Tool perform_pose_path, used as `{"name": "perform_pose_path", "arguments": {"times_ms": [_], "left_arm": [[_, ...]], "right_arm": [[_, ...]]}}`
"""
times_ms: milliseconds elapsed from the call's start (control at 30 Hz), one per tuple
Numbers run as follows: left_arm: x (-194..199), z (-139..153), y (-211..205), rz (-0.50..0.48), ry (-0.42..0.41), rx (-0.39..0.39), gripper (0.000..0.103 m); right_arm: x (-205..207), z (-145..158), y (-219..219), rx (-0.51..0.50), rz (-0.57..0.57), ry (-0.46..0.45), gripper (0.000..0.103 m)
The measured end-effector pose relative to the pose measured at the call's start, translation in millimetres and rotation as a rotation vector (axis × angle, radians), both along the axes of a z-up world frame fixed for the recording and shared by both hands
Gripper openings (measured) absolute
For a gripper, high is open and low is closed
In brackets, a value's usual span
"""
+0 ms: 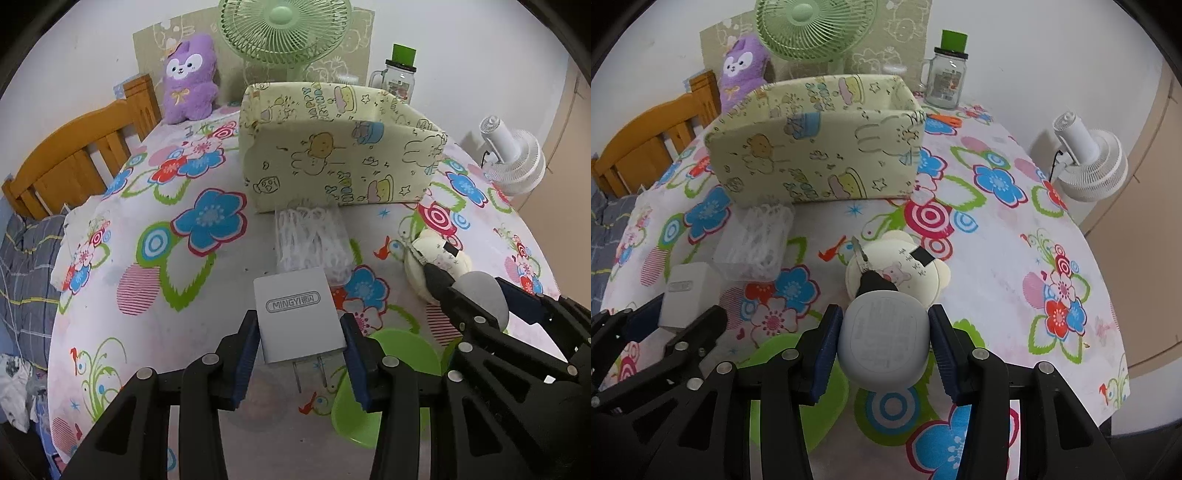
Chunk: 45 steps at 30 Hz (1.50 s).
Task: Organize rigid objects
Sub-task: 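Lift both held items toward the fabric box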
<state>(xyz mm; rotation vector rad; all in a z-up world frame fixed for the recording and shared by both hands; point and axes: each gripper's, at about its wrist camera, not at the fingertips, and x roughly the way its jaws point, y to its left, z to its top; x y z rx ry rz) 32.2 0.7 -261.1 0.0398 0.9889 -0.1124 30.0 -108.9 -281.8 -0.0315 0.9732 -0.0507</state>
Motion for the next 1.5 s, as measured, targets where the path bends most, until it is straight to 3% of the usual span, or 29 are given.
{"name": "perform_pose_path", "arguments": {"times_ms": [300, 967, 1500], "left_arm": [[-3.7, 21.3, 1.4, 0.007, -0.004, -0.011, 0.045], [0.3, 100.4, -7.9, 0.039, -0.061, -0.021, 0.045], [10.3, 138.0, -11.8, 0.065, -0.120, -0.023, 0.045]], "right_arm": [[-6.0, 24.9, 0.5, 0.008, 0.016, -0.013, 0.051], [-3.3, 105.3, -17.2, 0.051, 0.046, -0.111, 0.051], [10.9, 141.2, -23.3, 0.077, 0.064, -0.150, 0.051]]}}
